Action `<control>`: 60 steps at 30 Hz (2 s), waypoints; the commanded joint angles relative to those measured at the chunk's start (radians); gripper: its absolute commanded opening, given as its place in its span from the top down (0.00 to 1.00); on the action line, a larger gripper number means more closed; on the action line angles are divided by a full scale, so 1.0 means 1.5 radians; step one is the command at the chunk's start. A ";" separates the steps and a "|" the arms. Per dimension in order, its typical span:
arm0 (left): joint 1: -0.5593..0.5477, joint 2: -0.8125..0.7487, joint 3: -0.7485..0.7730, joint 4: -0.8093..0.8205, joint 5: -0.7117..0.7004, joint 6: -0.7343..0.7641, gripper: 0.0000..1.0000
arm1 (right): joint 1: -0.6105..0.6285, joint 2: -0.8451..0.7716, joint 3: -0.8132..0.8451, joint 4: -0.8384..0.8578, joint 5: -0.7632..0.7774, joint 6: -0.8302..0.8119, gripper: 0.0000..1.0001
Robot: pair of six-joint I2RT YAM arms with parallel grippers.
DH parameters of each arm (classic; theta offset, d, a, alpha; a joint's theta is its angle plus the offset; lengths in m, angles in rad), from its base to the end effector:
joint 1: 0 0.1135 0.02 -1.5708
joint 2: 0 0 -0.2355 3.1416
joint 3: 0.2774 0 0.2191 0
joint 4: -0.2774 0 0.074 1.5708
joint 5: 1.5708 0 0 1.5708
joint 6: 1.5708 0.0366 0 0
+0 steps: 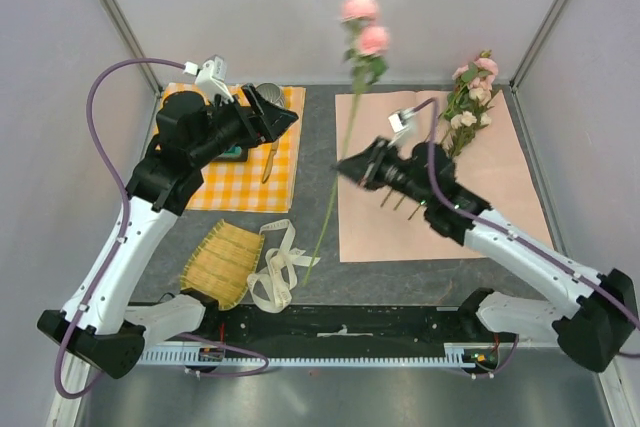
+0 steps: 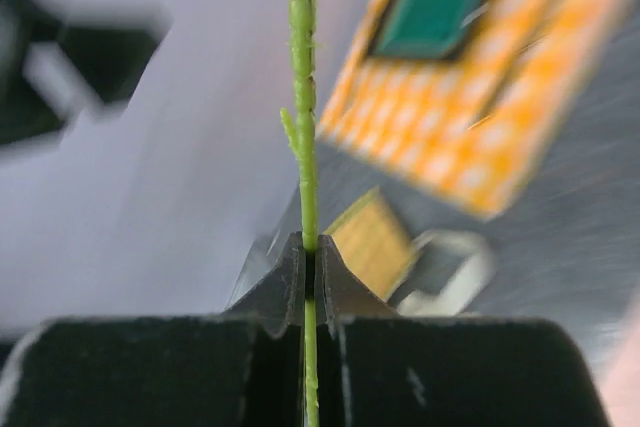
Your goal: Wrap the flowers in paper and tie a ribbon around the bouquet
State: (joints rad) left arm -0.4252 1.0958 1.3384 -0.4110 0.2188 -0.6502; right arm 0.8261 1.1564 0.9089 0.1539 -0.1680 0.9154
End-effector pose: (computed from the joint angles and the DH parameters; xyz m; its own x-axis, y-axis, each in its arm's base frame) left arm 0.1886 -0.0941 0.4134 -0.4833 -0.4298 -0.7627 0.3833 0.6794 -0.6257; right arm 0.1675 0.1908 0.3253 -0.7028 0.3908 -0.5944 -0.4604 0.3871 0.7989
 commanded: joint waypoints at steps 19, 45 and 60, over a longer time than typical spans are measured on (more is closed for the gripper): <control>-0.047 0.077 -0.274 0.126 0.279 0.031 0.26 | -0.612 0.490 0.362 -0.378 -0.054 -0.273 1.00; -0.134 0.130 -0.307 0.161 0.274 0.018 0.28 | -0.620 0.606 0.419 -0.327 -0.020 -0.197 0.95; -0.140 0.121 -0.320 0.177 0.271 0.011 0.28 | -0.623 0.479 0.347 -0.217 -0.032 -0.208 1.00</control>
State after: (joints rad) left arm -0.6277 1.2888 0.8658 -0.1955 0.6052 -0.6121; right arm -0.1013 1.9514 1.4273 -0.2184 -0.2409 0.6056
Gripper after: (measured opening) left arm 0.723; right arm 0.051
